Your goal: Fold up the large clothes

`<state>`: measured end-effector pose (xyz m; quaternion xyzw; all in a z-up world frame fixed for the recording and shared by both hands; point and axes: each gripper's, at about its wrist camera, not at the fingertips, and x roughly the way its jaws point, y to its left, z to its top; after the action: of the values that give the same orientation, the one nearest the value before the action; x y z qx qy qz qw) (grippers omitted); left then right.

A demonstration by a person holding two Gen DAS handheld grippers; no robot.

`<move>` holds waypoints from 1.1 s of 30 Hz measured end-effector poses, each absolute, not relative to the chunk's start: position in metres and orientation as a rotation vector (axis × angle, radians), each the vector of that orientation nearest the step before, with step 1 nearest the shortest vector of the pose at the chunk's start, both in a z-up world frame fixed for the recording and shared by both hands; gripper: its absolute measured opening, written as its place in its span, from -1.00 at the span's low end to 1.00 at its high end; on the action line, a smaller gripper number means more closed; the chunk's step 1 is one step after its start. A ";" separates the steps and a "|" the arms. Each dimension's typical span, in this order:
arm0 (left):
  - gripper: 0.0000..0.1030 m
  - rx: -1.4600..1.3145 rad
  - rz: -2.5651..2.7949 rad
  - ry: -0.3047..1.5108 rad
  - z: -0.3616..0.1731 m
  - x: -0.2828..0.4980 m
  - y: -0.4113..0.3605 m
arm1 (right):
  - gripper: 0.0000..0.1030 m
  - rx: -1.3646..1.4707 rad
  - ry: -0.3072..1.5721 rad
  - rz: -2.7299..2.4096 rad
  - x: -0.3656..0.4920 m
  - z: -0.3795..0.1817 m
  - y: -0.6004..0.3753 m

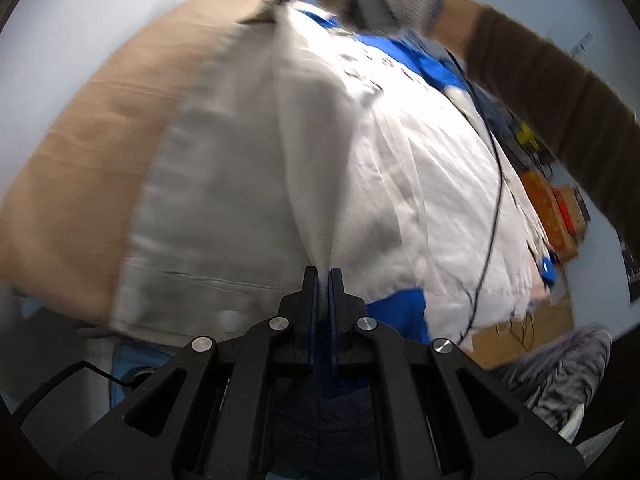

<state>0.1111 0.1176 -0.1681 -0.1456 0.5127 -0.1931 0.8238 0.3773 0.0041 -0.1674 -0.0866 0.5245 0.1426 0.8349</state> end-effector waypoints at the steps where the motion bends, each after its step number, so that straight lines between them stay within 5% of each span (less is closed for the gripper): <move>1: -0.96 -0.340 -0.375 1.082 -0.168 0.112 0.129 | -1.00 -0.165 1.106 0.302 0.380 -0.165 0.005; 13: -0.96 -0.304 -0.148 1.086 -0.181 0.120 0.153 | -1.00 -0.094 1.107 0.342 0.417 -0.203 0.049; 17: -0.96 -0.280 -0.145 1.094 -0.180 0.120 0.144 | -0.51 -0.022 1.081 0.459 0.415 -0.199 0.035; 24: -0.96 -0.308 -0.150 1.113 -0.189 0.128 0.146 | -0.63 0.010 0.920 0.377 0.406 -0.162 -0.056; 33: -0.85 -0.448 -0.187 1.096 -0.182 0.138 0.166 | -0.69 0.057 1.105 0.203 0.434 -0.238 -0.133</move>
<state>0.1378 0.1659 -0.1821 -0.2110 0.5158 -0.0882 0.8256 0.4341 -0.1332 -0.2376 0.0270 0.5237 0.0963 0.8460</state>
